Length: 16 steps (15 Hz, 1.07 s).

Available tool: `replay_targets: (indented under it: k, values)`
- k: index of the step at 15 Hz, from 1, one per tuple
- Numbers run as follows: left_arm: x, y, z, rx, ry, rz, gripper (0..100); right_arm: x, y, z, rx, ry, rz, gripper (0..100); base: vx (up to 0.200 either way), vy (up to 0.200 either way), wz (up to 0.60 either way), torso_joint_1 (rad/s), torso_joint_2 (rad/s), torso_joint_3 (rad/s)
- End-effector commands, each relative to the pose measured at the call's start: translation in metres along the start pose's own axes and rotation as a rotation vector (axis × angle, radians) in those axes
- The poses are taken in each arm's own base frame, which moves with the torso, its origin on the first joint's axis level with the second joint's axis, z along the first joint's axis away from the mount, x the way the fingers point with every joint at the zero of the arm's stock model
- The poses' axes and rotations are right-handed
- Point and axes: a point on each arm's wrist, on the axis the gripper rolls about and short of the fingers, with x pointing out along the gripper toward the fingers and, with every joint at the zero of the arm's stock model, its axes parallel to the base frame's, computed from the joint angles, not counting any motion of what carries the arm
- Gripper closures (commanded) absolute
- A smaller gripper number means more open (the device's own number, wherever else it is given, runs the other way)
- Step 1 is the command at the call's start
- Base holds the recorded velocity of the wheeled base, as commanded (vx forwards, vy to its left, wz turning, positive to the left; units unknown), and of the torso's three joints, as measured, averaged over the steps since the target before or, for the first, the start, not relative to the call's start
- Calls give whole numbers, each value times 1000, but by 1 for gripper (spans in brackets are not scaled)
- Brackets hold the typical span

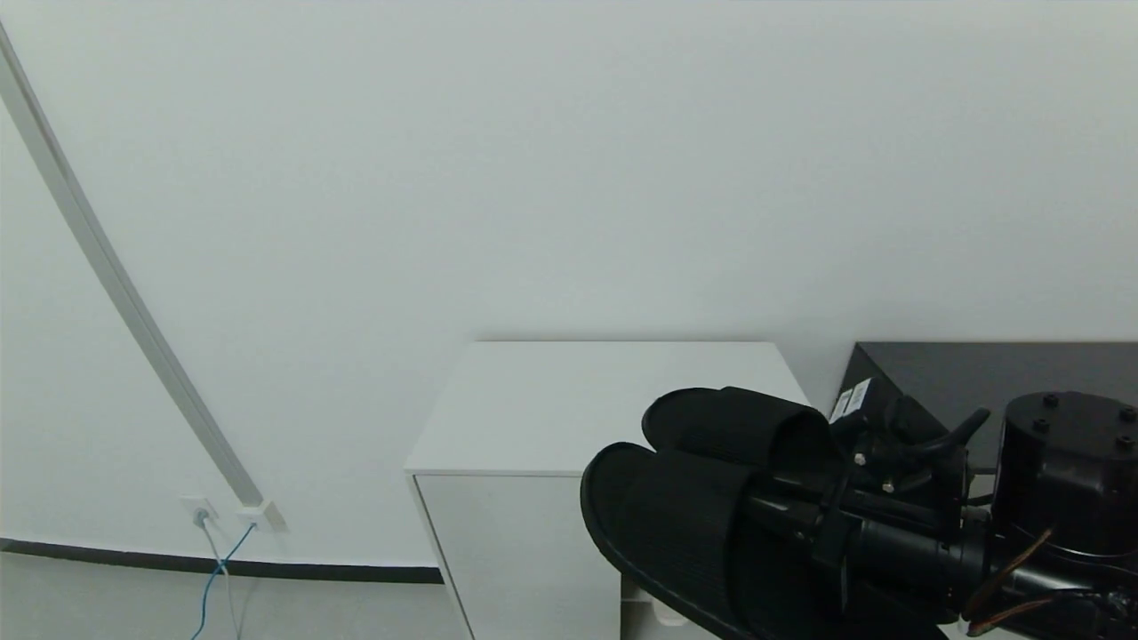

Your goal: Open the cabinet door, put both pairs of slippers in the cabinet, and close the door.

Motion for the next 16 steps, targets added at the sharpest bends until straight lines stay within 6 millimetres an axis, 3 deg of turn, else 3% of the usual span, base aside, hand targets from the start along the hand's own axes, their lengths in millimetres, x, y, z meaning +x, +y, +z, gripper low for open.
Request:
replay_targets:
  k: [1, 3, 13, 16]
  values:
    - [0, 0, 0, 0, 1, 2, 100, 1, 0, -1, 0, 3, 0, 100, 0, -200, 0, 2, 2, 2]
    - [0, 0, 0, 0, 1, 0, 100, 0, 0, -2, 3, 7, 2, 100, 0, -200, 0, -2, 5, 2]
    - [0, 0, 0, 2, 1, 0, 100, 0, 1, -5, 1, 17, 4, 100, 0, 0, 0, 0, 0, 0]
    - [0, 0, 0, -1, 1, 0, 100, 0, 1, -5, 1, 17, 4, 100, -200, 0, 0, 4, 1, -1]
